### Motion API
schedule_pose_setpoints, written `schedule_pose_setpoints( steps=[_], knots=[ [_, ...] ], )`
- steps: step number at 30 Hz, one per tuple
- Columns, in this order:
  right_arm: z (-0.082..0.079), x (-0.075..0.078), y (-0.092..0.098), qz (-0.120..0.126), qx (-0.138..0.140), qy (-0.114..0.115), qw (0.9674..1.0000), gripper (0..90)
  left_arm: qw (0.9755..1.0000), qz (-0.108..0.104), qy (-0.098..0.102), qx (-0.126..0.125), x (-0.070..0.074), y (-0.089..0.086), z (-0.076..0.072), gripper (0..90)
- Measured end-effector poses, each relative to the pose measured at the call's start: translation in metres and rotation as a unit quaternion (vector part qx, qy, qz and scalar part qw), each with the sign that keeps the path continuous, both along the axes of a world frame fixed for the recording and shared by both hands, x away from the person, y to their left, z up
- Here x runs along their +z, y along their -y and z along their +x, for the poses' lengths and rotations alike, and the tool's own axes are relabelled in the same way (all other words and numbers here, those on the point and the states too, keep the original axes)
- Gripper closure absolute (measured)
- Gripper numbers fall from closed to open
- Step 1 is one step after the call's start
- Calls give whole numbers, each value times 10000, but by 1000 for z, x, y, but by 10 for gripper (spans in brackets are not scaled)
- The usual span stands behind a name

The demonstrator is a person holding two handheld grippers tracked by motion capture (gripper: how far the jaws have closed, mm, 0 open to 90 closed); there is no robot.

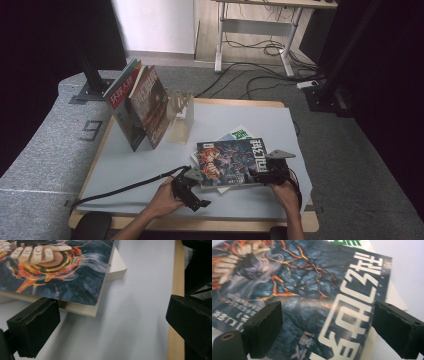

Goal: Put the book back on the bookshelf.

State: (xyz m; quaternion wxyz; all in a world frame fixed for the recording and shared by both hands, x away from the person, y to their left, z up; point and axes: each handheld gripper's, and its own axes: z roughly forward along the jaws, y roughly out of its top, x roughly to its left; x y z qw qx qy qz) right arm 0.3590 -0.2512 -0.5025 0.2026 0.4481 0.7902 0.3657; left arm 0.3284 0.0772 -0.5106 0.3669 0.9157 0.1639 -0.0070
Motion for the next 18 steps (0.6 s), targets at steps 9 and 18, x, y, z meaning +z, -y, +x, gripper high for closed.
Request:
schedule_pose_setpoints(
  steps=[9, 18],
  knots=[
    [8, -10, 9, 134, -154, -211, 9996, 97, 9998, 147, 105, 95, 0, -1, 4, 0],
    [24, -16, 9, 320, -216, -297, 9988, 36, 9996, -109, -42, 263, -3, -4, 13, 0]
  ],
)
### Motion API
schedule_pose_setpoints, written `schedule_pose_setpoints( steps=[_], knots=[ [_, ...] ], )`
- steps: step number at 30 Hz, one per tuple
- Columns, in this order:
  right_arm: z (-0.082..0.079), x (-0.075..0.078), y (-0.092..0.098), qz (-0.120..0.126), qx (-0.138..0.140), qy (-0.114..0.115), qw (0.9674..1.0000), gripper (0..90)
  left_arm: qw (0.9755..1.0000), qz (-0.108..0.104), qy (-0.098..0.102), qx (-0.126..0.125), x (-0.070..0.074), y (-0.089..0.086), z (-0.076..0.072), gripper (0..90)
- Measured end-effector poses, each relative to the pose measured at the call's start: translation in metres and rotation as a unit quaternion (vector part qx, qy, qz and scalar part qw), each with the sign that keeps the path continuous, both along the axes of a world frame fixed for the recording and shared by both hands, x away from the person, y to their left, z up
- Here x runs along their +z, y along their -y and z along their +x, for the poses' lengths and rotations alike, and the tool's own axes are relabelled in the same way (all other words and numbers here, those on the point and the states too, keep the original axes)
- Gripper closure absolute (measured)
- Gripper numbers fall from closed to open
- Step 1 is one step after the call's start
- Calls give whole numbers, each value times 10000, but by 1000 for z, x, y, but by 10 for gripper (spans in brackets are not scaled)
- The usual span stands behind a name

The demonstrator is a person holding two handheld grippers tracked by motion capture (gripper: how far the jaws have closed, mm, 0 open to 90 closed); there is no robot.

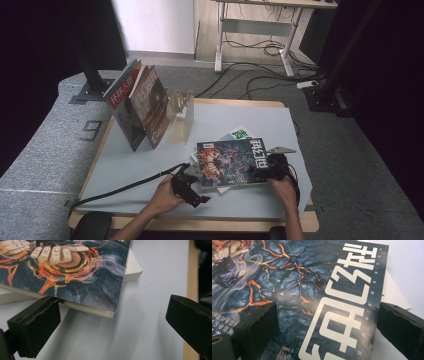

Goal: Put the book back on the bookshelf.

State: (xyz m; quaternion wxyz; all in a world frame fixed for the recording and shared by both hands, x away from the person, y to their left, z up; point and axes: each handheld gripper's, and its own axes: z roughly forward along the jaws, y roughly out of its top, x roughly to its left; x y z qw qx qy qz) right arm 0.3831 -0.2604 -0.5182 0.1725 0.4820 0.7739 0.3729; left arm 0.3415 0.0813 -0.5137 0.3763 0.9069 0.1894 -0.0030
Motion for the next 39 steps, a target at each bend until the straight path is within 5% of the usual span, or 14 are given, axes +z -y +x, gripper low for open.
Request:
schedule_pose_setpoints(
  steps=[3, 24, 39],
  knots=[
    [0, 0, 0, -22, 22, 6, 10000, 38, 9999, -118, -109, 17, 0, -2, 1, 0],
    [-14, 1, -16, -73, 313, -30, 9995, 39, 9999, 49, -94, -28, 1, -16, -20, 0],
    [-20, 2, -13, -203, 209, 29, 9996, 24, 9989, -147, 195, 389, 8, -41, 5, 0]
  ],
)
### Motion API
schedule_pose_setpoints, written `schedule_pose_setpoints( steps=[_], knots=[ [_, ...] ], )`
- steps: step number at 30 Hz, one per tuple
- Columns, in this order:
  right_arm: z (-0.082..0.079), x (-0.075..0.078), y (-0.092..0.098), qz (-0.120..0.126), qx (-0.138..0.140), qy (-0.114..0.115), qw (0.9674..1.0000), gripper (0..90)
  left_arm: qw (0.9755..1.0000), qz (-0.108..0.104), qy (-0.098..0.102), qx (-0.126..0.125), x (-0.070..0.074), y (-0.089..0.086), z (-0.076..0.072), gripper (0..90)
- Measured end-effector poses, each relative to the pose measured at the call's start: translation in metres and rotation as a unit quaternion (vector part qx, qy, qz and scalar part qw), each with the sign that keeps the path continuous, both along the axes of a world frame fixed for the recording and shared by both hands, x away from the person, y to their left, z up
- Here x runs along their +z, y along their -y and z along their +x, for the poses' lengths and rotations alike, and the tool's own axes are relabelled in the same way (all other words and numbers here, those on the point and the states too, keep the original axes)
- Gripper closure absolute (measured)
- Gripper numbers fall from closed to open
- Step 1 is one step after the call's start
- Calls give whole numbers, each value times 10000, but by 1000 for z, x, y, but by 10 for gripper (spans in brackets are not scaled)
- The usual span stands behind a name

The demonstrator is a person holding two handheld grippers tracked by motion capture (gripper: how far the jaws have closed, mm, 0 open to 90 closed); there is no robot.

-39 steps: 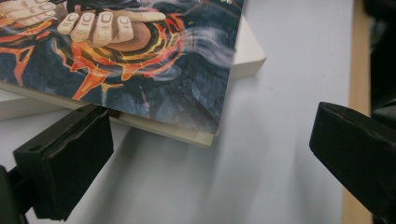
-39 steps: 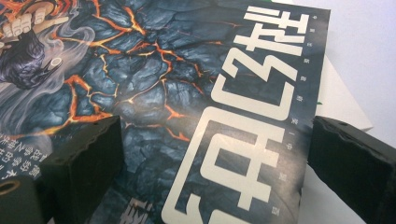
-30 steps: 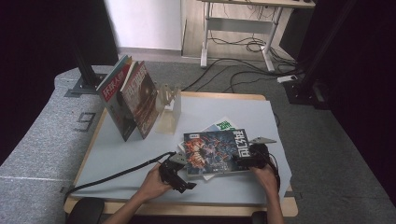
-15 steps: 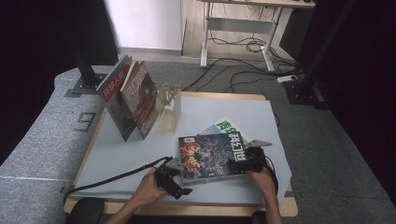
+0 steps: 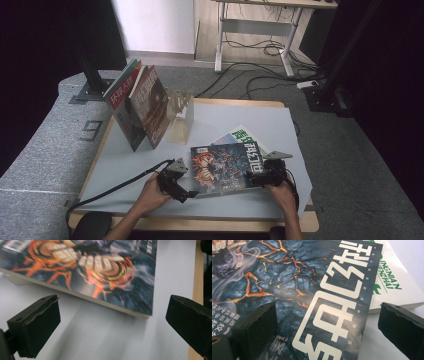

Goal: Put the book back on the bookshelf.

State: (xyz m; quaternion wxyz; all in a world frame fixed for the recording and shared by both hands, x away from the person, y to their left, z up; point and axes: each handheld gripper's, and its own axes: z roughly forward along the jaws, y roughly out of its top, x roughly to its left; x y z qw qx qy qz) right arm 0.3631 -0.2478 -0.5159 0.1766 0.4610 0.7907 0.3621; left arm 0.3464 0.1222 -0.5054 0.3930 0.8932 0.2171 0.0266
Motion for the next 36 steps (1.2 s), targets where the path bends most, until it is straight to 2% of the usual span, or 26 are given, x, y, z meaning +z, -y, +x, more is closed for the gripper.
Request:
schedule_pose_setpoints(
  steps=[5, 18, 19, 21, 22, 26, 27, 29, 33, 36],
  knots=[
    [-3, 1, 0, -79, 29, 2, 10000, 21, 9999, -107, 42, 127, 5, -1, 13, 0],
    [-20, 0, 11, -173, -13, 32, 9998, 13, 9998, -28, 181, 88, 16, 22, 45, 0],
    [-22, -1, 11, -171, -20, 35, 9998, 12, 9997, -42, 202, 112, 17, 24, 48, 0],
    [-24, -1, 13, -173, -26, 43, 9998, 11, 9995, -249, 127, 169, 17, 23, 54, 1],
    [-26, -1, 13, -181, -33, 47, 9998, 11, 9995, -230, 86, 198, 17, 23, 58, 0],
    [-31, -2, 15, -186, -32, 58, 9998, 11, 9996, -2, 163, 244, 16, 28, 69, 0],
    [-32, -3, 15, -198, -38, 57, 9998, 11, 9994, -12, 208, 264, 15, 30, 71, 0],
    [-34, -3, 15, -221, -32, 58, 9997, 11, 9995, -67, 120, 282, 14, 32, 76, 2],
    [-38, -4, 16, -214, -26, 64, 9997, 11, 9987, 243, 322, 295, 10, 40, 83, 0],
    [-40, -4, 17, -217, -26, 55, 9997, 11, 9991, 101, 189, 372, 6, 39, 91, 0]
  ],
)
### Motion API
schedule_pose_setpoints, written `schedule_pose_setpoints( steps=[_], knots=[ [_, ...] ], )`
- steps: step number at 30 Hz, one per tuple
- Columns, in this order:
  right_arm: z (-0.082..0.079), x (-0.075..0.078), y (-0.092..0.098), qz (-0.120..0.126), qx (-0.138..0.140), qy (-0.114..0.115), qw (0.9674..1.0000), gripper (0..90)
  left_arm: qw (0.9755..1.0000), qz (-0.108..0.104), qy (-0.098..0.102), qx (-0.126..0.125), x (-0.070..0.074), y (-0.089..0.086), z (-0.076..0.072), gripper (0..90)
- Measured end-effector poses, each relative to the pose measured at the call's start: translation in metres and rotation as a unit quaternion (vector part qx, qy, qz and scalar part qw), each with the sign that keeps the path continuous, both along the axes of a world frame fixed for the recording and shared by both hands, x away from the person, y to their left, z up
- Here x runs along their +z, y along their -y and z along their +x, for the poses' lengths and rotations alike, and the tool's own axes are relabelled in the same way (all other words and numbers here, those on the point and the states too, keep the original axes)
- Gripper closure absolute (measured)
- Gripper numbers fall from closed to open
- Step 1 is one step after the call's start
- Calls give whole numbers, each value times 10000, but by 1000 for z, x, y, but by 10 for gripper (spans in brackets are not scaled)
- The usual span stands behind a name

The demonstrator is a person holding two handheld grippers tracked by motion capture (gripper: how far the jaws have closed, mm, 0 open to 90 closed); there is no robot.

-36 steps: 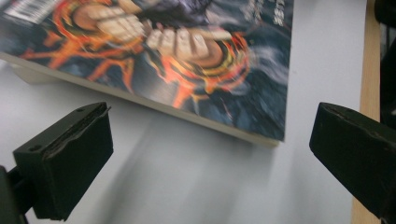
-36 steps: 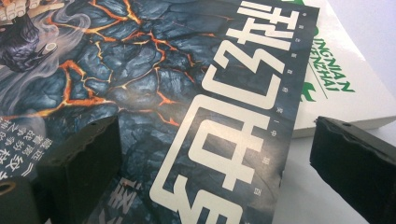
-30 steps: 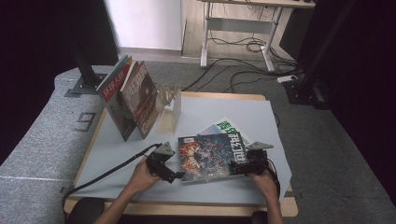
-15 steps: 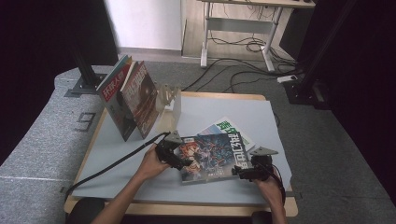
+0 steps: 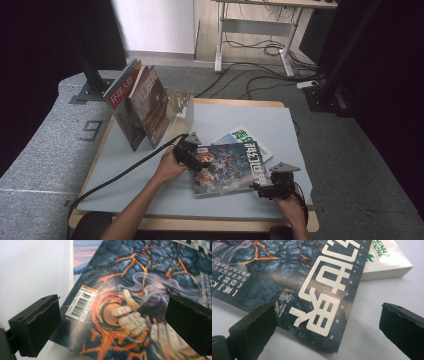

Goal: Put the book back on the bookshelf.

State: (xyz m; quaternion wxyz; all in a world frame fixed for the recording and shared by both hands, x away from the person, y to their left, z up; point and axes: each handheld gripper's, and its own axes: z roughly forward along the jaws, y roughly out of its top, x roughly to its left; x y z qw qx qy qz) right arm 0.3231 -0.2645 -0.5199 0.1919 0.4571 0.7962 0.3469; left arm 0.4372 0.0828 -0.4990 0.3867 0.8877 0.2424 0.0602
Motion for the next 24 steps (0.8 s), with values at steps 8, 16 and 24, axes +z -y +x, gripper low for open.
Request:
schedule_pose_setpoints(
  steps=[8, 16, 24],
  knots=[
    [-5, -2, 1, -17, 43, -32, 10000, 11, 10000, 27, -55, 37, -9, -1, 11, 0],
    [-7, -5, 0, -161, 133, -81, 9997, 11, 9998, 18, -181, 103, -16, -1, 16, 0],
    [-4, -8, 2, -252, 37, -137, 9996, 3, 9994, 18, -323, 94, -16, 0, 15, 0]
  ],
)
